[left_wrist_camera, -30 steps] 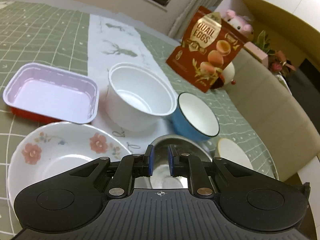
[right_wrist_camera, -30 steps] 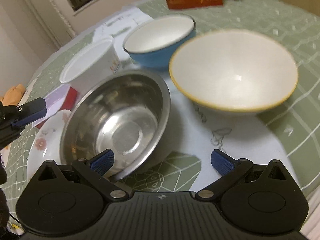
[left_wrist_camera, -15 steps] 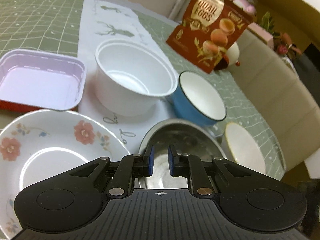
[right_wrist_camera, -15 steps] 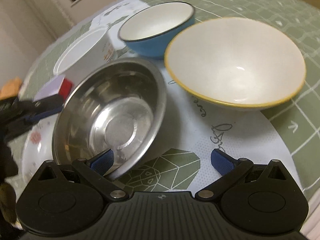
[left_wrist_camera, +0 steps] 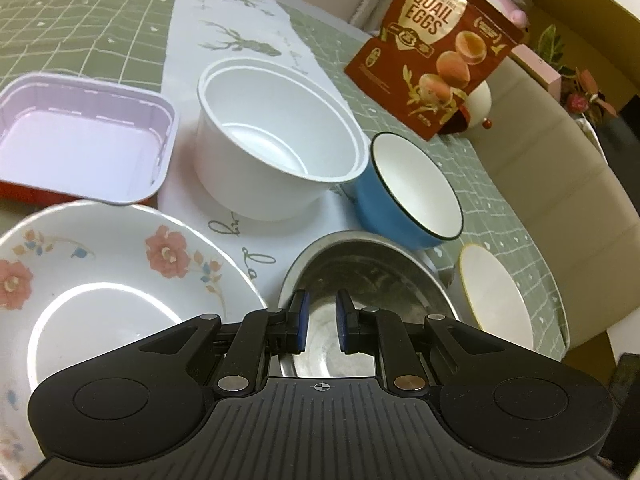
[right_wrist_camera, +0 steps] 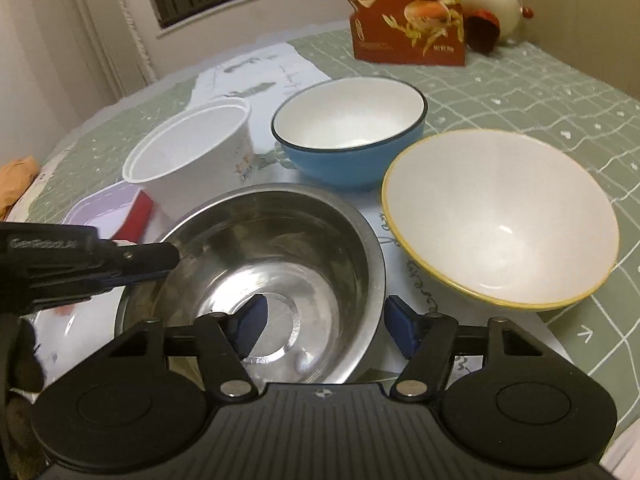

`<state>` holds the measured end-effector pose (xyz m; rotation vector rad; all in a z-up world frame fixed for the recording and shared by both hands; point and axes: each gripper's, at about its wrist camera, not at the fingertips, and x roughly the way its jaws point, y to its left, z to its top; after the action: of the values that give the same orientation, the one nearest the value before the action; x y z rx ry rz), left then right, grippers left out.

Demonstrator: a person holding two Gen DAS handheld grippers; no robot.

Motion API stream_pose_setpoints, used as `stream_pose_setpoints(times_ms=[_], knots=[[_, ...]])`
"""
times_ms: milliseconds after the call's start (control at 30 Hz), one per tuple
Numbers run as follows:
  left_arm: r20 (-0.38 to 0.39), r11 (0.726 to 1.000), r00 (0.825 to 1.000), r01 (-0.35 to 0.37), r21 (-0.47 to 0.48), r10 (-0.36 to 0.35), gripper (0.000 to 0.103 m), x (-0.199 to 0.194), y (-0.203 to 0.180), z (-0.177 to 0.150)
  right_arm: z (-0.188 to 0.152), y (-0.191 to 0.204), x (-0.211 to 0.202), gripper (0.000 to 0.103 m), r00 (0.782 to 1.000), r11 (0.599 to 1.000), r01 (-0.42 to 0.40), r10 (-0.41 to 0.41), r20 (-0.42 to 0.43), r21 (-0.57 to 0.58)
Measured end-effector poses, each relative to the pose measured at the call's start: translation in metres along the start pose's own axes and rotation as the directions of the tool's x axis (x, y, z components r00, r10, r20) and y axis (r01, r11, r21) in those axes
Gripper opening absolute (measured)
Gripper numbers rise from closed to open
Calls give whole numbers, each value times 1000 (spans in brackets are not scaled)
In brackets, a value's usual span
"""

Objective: Organize plates and bowls
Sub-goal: 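Move the right tool to the stainless steel bowl rim and grasp it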

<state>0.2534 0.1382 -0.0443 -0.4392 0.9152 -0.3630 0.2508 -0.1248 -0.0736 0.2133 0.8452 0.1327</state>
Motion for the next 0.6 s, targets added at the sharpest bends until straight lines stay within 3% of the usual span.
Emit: stream_pose_setpoints(times_ms=[133, 267, 433, 600], knots=[[51, 999, 998, 23, 30, -25, 16, -25, -6, 3, -3, -9, -7, 66, 1000, 1000, -11, 11, -7, 19], [116, 992, 989, -104, 77, 95, 16, -31, -10, 7, -4, -8, -14, 66, 1000, 1000, -25, 25, -2, 16], [60, 996, 996, -75, 58, 71, 16, -9, -6, 12, -11, -4, -14, 66, 1000, 1000, -12, 12, 4, -6], [51, 993, 994, -101, 66, 98, 17, 3, -5, 12, -14, -2, -19, 70, 998, 999, -47, 47, 28, -21]])
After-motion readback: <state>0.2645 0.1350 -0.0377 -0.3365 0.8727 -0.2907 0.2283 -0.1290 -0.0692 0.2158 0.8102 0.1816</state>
